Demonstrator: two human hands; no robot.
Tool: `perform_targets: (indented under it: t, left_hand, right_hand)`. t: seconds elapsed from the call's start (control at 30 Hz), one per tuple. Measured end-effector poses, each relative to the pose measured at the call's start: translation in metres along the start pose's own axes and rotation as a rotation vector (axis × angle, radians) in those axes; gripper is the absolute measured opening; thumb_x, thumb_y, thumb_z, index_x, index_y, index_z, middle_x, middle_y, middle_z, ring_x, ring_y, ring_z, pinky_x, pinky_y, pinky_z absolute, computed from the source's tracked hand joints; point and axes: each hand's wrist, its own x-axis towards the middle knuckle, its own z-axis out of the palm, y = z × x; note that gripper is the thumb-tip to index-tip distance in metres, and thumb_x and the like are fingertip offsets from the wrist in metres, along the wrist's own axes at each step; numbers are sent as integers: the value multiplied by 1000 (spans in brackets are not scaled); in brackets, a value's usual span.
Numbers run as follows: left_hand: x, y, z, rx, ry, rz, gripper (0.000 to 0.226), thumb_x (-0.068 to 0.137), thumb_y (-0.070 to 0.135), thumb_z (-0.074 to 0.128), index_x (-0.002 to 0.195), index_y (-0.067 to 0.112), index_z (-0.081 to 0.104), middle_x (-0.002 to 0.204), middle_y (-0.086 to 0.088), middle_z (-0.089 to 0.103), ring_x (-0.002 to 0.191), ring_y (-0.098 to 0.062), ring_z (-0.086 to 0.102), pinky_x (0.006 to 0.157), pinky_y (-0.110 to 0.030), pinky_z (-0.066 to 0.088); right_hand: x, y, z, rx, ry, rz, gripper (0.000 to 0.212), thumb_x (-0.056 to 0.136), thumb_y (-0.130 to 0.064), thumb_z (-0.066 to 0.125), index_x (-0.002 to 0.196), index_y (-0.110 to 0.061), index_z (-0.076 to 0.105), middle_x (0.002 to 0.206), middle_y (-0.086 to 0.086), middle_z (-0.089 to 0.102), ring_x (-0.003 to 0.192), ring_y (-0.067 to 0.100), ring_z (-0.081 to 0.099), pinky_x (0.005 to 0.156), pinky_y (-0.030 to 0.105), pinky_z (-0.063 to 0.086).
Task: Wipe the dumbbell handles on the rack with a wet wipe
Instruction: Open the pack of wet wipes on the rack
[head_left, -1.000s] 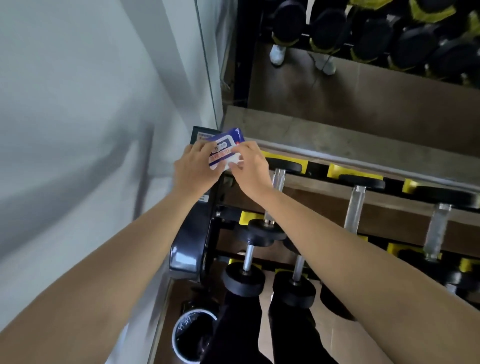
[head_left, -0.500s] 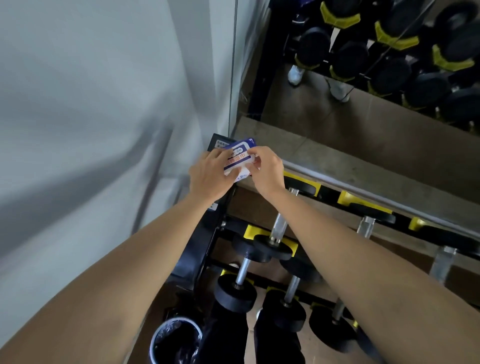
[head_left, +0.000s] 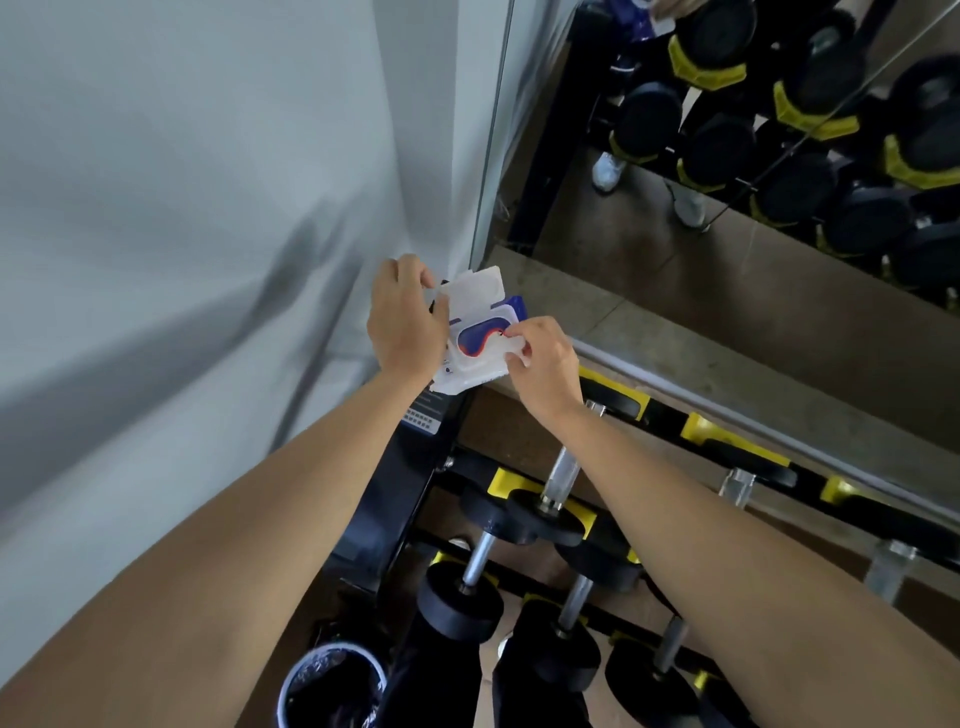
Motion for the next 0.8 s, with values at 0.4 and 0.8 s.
perform_targets:
  t: [0.4,0.8]
  left_hand:
    - [-15,-20,30,71,-377,443,25,94,32,71,118,26,72,110,-1,60,97,-19,58,80,-36,59]
    - [3,-12,24,95,-618,422,34,97,40,65,131,34,62,118,3,52,105,-15,54,76,-23,43]
  right_hand:
    - [4,-6,11,46,66,95,38,89,-10,76,126,-15,69,116,-7,49,105,10,51,89,19,47]
    - [8,-9,13,159,29,205,19,90,-4,72,105,-16,74,116,-4,43,114,15,43,97,23,43]
